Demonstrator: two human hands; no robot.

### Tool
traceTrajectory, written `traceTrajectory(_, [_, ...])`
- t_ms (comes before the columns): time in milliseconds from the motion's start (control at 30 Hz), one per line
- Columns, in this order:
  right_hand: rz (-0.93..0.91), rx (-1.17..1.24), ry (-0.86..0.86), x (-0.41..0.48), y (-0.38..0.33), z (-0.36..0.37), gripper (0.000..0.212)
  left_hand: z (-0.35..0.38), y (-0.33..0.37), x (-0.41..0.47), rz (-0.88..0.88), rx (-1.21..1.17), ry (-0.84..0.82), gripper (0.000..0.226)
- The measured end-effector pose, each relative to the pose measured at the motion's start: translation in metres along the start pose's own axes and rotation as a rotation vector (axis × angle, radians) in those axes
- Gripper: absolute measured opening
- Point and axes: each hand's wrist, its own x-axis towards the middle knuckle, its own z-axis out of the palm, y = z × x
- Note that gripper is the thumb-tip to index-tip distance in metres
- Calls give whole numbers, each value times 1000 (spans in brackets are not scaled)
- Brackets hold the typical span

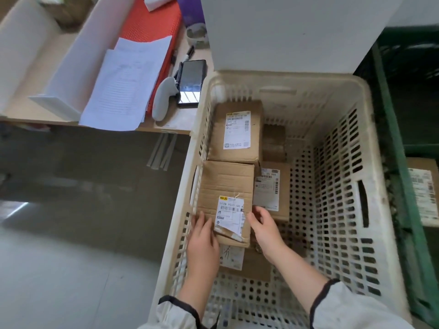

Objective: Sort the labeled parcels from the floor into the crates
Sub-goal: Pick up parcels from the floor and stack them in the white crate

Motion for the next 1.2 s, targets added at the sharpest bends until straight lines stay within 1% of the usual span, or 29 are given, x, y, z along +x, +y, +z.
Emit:
traceTrajectory(100, [3,9,-4,2,0,0,48,3,-5,-4,68,52,-2,42])
traceTrajectory(167, [17,6,-6,2,0,1,48,3,-6,-5,82,98,-23,43])
traceTrajectory(333, [53,-2,-10,5,-2,2,40,-1,0,-3,45,191,-107,48])
traceTrajectory(400, [64,6,-4,7,-6,3,37,-4,5,-2,37,206,-125,49])
traceTrajectory(567, [39,-71,-18,5,-13,3,34,-7,6,0,18,205,-155,50])
traceTrajectory(700, [42,-113,-24,0,-19,-2,37,-7,9,1,-12,128,-189,55])
traceTrajectory(933, [61,-58,-24,-18,-33,-2,47,-14,16,3,-15,28,-220,59])
traceTrajectory(1133, [38,-89,83,-40,-39,-3,50,-31,19,-5,38,-84,-244,58])
traceTrajectory(1200, [-20,-127,94,-52,-46,-7,50,-45,23,-9,75,-141,-270,57])
